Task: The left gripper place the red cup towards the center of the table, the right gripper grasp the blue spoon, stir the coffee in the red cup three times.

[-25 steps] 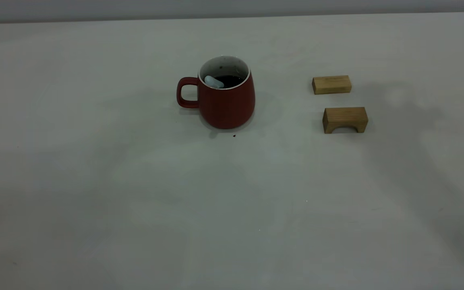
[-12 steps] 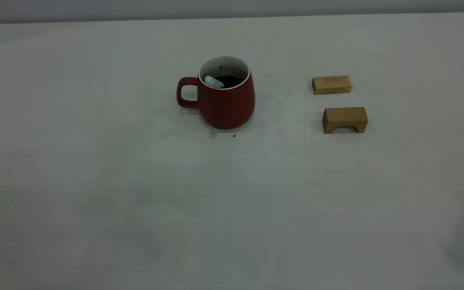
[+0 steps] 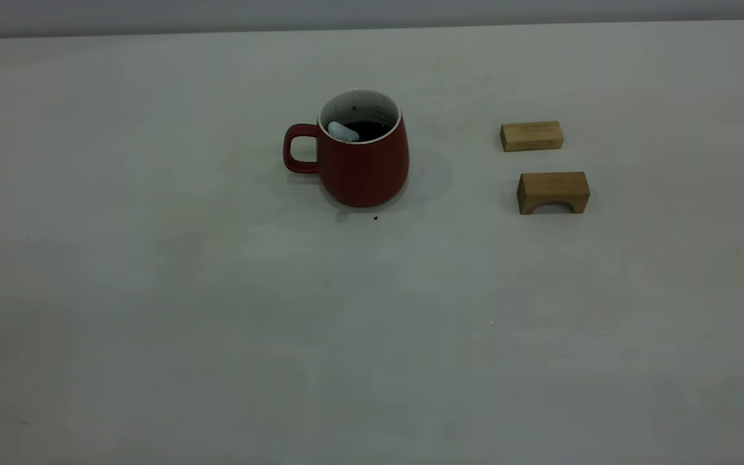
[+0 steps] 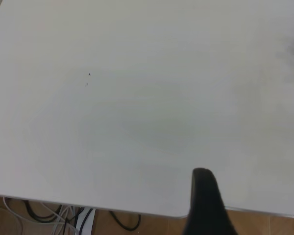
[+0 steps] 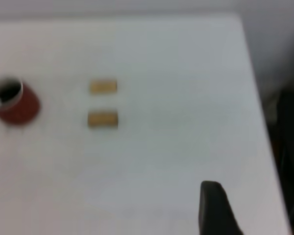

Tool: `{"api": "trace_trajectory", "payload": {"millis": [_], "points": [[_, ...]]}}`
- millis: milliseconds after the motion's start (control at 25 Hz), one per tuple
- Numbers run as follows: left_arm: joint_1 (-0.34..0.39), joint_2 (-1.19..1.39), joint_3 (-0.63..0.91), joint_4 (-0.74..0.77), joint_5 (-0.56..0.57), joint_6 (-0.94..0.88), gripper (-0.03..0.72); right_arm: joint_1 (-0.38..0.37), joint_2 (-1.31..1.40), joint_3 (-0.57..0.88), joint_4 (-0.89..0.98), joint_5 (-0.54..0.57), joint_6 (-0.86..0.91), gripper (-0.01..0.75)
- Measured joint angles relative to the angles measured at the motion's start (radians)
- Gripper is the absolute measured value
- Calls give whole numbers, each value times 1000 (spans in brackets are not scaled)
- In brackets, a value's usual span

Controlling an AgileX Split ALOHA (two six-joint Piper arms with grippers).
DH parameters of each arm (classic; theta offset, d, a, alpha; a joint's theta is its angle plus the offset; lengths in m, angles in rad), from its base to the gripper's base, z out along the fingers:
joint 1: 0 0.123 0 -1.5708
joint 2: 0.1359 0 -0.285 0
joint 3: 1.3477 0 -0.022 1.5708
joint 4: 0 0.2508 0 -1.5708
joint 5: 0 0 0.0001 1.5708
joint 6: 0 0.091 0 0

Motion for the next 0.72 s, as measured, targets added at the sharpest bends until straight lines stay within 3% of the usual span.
{"api": "trace_trajectory", "payload": {"millis": [160, 360, 720], "points": [[0, 0, 0, 0, 0, 0, 551, -34, -191, 231, 50, -62, 0, 422], [0, 0, 0, 0, 0, 0, 551, -38, -358, 393, 53, -77, -3, 389], [0, 0, 0, 0, 0, 0, 551, -38, -397, 432, 56, -94, -11, 339]]}}
